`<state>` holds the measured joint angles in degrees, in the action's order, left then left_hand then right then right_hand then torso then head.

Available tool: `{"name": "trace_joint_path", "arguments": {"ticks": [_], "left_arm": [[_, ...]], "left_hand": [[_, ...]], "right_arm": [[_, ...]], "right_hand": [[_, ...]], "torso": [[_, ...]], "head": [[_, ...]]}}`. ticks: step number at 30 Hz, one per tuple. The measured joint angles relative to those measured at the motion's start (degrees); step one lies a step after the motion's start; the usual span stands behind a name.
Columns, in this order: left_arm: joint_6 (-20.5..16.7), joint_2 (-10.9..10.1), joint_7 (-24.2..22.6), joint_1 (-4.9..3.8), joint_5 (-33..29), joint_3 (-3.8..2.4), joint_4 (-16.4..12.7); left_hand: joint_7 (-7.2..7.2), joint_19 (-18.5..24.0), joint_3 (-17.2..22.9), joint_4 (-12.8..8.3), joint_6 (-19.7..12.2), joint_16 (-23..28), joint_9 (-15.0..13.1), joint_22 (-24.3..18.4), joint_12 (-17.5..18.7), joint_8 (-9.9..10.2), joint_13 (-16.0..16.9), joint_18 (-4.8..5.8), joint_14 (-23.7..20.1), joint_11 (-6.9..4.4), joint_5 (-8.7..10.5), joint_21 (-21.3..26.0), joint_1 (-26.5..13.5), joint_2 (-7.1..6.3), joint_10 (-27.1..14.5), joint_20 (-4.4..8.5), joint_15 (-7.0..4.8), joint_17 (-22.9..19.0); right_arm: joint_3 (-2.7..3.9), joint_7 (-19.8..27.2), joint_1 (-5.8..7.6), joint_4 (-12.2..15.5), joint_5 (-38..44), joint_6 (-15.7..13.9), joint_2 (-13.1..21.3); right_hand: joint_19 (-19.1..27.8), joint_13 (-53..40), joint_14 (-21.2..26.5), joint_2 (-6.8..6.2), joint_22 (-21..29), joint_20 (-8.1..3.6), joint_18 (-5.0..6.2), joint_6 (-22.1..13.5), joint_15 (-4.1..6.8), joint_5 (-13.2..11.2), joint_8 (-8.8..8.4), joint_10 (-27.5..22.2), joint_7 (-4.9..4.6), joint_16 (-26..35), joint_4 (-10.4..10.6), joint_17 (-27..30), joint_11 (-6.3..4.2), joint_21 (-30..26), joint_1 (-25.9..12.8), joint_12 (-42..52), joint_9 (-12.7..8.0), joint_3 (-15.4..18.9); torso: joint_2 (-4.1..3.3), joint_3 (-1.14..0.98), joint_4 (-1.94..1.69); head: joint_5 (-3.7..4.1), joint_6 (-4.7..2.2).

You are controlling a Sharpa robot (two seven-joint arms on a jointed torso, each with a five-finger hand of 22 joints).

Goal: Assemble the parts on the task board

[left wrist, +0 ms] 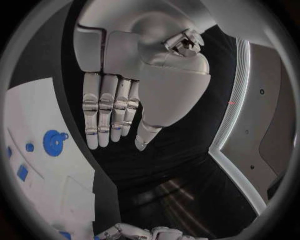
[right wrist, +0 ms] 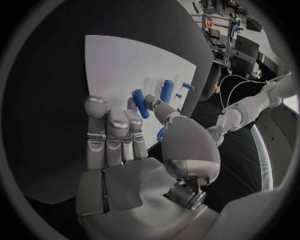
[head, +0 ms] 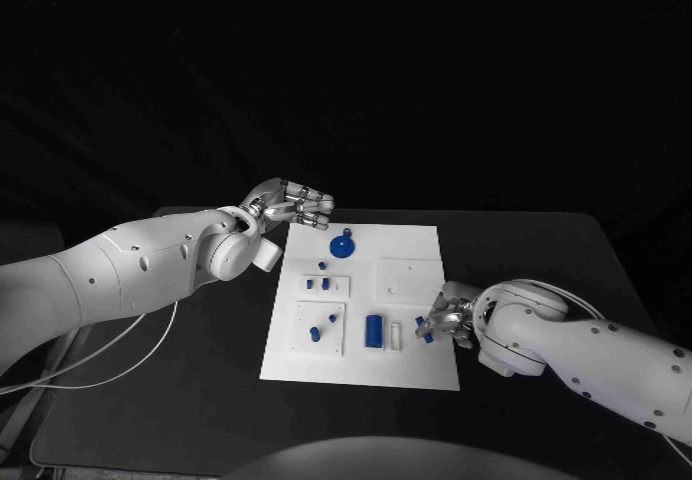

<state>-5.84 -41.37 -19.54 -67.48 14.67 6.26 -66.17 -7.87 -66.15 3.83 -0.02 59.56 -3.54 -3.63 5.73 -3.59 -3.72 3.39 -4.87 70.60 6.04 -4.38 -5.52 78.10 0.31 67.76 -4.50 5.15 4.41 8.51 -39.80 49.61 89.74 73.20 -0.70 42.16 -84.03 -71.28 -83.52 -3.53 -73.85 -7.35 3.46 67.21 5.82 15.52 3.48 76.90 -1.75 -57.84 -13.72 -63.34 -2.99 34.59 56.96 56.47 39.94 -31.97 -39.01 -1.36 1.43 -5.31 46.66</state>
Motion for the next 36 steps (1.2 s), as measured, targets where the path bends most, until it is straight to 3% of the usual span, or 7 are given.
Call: {"name": "trace_joint_path", "arguments": {"ticks": [9, 21, 36], "left_arm": [[0.00, 0.13, 0.00, 0.00, 0.07, 0.00, -0.07], [0.00, 0.18, -0.02, -0.01, 0.11, 0.00, -0.11], [0.06, 0.18, 0.00, 0.00, 0.14, 0.00, -0.14]], "left_hand": [[0.00, 0.00, 0.00, 0.00, 0.00, 0.00, 0.00, -0.05, 0.00, 0.00, 0.00, 0.00, 0.00, 0.21, 0.00, 0.00, 0.00, 0.00, -0.21, 0.00, 0.00, -0.01], [0.00, 0.00, 0.00, 0.00, 0.00, 0.00, 0.00, -0.04, 0.00, 0.00, 0.00, 0.00, 0.00, 0.21, 0.00, 0.00, -0.23, 0.23, -0.21, 0.00, 0.00, -0.01], [0.00, 0.00, 0.00, 0.00, 0.00, 0.00, 0.00, -0.09, 0.00, 0.00, 0.00, 0.00, 0.00, 0.21, 0.00, 0.00, -0.23, 0.23, -0.21, 0.00, 0.00, -0.02]], "right_arm": [[-0.72, 0.38, -0.39, -3.15, -0.55, -0.27, -4.18], [-1.43, 0.93, -0.67, -6.51, -0.57, -0.93, -6.91], [-1.54, 1.51, -0.70, -6.87, -0.56, -0.98, -7.63]], "right_hand": [[0.00, 0.00, 0.00, 0.21, 0.06, 0.00, 0.00, 0.34, 0.00, -1.76, -0.02, 0.00, 0.33, 0.00, -1.54, 0.06, 0.00, -0.22, 0.21, 0.00, 0.00, 0.65], [0.00, -0.01, 0.05, 1.59, 0.41, 0.00, 0.00, 0.88, -0.05, -2.88, 0.01, 0.01, 0.86, 0.00, 0.44, 0.07, 0.00, -0.22, 1.59, 0.00, -0.09, 4.07], [0.00, -0.12, -0.12, 2.40, 0.55, 0.00, 0.00, 1.31, 0.11, -4.21, -0.01, 0.02, 1.22, -0.01, 1.87, 0.06, -0.01, -0.22, 2.41, 0.23, -2.41, 6.28]], "torso": [[-0.01, -0.01, -0.04], [-0.01, -0.01, -0.02], [0.01, -0.04, 0.03]], "head": [[0.04, -0.05], [-0.14, 0.09], [-0.41, 0.31]]}}
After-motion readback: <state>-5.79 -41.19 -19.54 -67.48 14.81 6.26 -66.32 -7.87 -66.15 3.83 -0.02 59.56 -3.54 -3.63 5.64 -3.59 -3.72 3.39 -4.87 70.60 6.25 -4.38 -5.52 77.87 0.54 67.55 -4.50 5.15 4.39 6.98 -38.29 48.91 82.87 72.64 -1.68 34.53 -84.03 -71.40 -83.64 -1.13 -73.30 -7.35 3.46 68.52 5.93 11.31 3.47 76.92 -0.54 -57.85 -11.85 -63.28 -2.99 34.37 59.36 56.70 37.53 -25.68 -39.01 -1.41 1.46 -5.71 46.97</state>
